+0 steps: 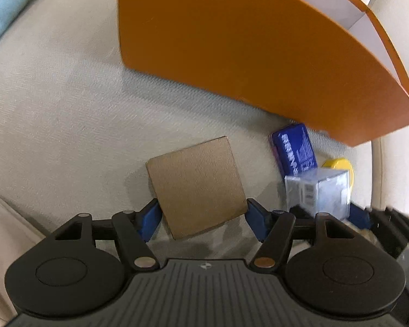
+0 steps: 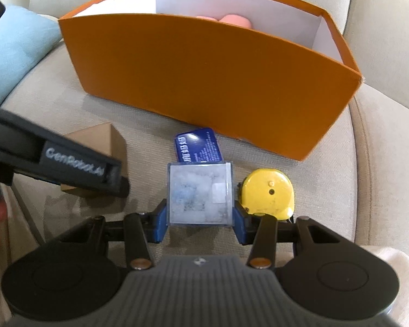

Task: Organize rigid objects
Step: 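Lower left tool onto the small cardboard box and close on it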

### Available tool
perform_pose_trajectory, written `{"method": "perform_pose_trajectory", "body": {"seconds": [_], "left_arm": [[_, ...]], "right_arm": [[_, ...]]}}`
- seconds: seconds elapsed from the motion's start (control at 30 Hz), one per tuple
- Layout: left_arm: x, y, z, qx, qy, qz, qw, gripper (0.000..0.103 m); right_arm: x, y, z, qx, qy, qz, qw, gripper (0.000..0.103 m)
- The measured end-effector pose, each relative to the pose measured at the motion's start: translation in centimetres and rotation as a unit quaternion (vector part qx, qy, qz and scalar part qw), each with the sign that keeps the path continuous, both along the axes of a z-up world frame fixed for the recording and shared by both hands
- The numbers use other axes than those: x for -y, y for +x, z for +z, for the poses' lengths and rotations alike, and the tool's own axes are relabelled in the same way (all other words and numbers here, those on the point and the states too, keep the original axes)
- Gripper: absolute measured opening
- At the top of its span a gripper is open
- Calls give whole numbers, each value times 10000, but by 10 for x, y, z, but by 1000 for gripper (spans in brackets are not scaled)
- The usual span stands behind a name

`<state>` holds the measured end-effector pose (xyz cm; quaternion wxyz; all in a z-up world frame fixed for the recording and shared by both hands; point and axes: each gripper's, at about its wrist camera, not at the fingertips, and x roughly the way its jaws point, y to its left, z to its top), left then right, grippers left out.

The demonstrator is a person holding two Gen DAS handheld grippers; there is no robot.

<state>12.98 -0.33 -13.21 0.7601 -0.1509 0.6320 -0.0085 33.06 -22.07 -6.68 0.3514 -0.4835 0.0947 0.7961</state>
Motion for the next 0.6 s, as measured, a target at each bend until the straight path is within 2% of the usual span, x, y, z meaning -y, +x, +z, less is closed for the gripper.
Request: {"method": "perform_pose_trajectory", "body": {"seconds": [0.13,0.17,0.23,0.3,0.37,0.43,0.5,0.57,0.6], "left_arm": [[-15,-3,-4,-171,-138,-646,9977,76],[-18,-3,-4,-202,-125,-760,9968,76],[-25,-5,-5,-275,-116,-862,9958,77],[-32,-7,-7,-288,-114,-770,9966,81],[-36,-9,-6,-284,-112,-650,9974,82],[-42,-13,-3,-204,-41,-562,9982,82],[-40,-16,3,-78,15,-456,9989,84],[-41,-17,8,-4,-23,-258,9997,85],[-40,-16,9,11,-65,-168,9998,85]], "right_arm": [[5,-1,3,-66,7,28,10000,48],[10,0,4,-107,-14,-121,9999,48],[13,-3,5,-163,-36,-60,9998,48],[24,-9,4,-223,-88,39,9997,48],[16,-16,-1,-208,-140,129,9996,48],[10,-28,-7,-127,-169,-133,9997,48],[13,-32,-12,-80,-249,-130,9996,48],[11,-33,-16,-18,-355,-151,9993,48],[12,-33,-18,-2,-379,-349,9987,48]]}}
